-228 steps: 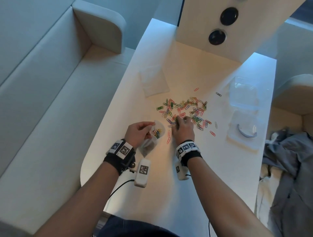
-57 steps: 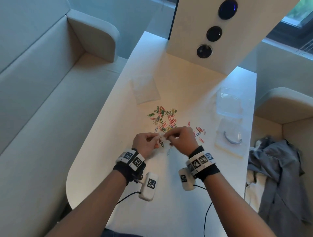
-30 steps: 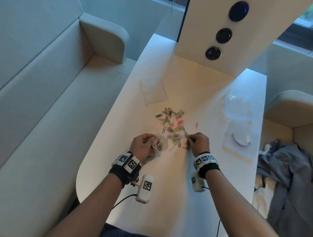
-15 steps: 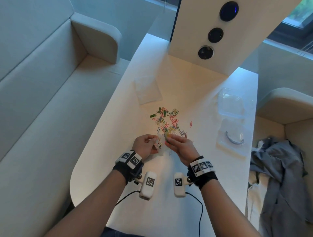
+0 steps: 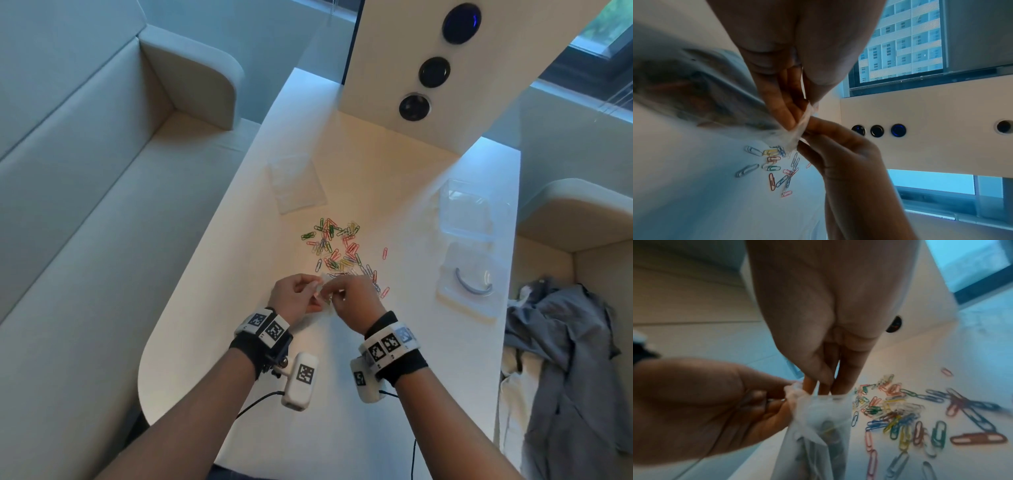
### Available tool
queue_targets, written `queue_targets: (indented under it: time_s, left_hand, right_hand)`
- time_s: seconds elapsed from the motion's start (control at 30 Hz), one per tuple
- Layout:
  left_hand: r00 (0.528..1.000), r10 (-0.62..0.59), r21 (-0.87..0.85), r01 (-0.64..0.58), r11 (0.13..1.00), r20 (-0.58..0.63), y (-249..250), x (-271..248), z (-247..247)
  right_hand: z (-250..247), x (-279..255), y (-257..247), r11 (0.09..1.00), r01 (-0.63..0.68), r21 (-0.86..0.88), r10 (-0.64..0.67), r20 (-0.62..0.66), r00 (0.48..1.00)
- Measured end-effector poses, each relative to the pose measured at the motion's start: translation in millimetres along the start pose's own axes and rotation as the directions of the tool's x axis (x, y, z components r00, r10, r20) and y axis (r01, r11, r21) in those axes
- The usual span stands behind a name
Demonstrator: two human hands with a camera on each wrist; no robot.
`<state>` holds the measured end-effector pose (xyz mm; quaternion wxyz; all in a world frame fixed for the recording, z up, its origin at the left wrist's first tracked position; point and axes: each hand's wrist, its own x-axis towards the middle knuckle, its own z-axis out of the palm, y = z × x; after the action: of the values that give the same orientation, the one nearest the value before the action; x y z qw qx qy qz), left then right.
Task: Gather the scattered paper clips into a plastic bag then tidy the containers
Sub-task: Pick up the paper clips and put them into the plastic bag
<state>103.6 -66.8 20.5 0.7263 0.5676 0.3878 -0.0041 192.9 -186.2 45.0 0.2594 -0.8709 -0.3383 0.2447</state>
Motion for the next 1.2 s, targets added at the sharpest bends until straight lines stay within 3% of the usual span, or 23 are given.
queue_targets:
  time_s: [0.07, 0.13, 0.2, 0.27, 0.4, 0.6, 0.77, 0.87, 0.97, 1.03, 1.13, 1.2]
  left_hand:
    - [1.000, 0.003, -0.004, -0.003, 1.000, -0.007, 0.9, 3.1, -6.2]
    - [1.000, 0.008, 0.013, -0.008, 1.000, -0.008, 1.1, 6.8, -16.3]
    - [1.000, 0.003, 0.003, -0.003, 1.000, -0.022, 2.6, 9.6, -26.1]
    - [0.999, 0.000, -0.024, -0.001, 1.000, -0.039, 5.5, 11.4, -34.5]
    - [0.999, -0.014, -0.054, 0.012, 0.998, -0.044, 8.5, 15.0, -45.7]
    - [0.999, -0.025, -0.076, 0.022, 0.997, -0.040, 7.9, 13.3, -50.0]
    - [0.999, -0.026, -0.046, 0.024, 0.999, -0.045, 6.7, 13.8, -51.0]
    - [0.999, -0.026, -0.039, 0.025, 0.999, -0.047, 6.1, 13.6, -48.5]
    - [0.999, -0.030, -0.026, 0.029, 0.999, -0.045, 5.5, 13.4, -44.2]
    - [0.998, -0.036, -0.024, 0.034, 0.999, -0.044, 6.6, 12.6, -40.4]
    - [0.998, -0.043, 0.000, 0.043, 0.999, -0.041, 7.1, 12.4, -34.8]
    - [0.998, -0.047, 0.005, 0.047, 0.999, -0.039, 7.3, 11.4, -29.8]
  right_hand:
    - [-5.6, 0.4, 15.3, 0.983, -0.078, 0.169, 0.116, -0.224, 0.968]
    - [-9.8, 1.5, 42.4, 0.953, -0.257, 0.158, 0.295, -0.309, 0.904]
    - [-8.9, 1.8, 72.5, 0.851, -0.516, 0.097, 0.524, -0.196, 0.829]
    - [-0.7, 1.6, 88.7, 0.787, -0.609, 0.095, 0.617, -0.109, 0.780]
    - [24.5, 16.7, 85.7, 0.867, -0.488, 0.103, 0.498, -0.181, 0.848]
    - [31.4, 46.2, 63.0, 0.936, -0.346, -0.062, 0.328, -0.196, 0.924]
    - [25.4, 50.2, 64.8, 0.965, -0.261, -0.010, 0.249, -0.268, 0.931]
    - [16.3, 44.7, 68.3, 0.943, -0.315, 0.103, 0.332, -0.294, 0.896]
    - [9.4, 33.2, 78.6, 0.790, -0.463, 0.402, 0.573, -0.218, 0.790]
    - [8.0, 24.0, 85.2, 0.579, -0.467, 0.669, 0.669, -0.063, 0.740]
    - [4.7, 11.9, 78.8, 0.082, -0.296, 0.952, 0.599, 0.190, 0.778]
    - [-2.1, 5.2, 62.8, -0.092, -0.241, 0.966, 0.481, 0.255, 0.839]
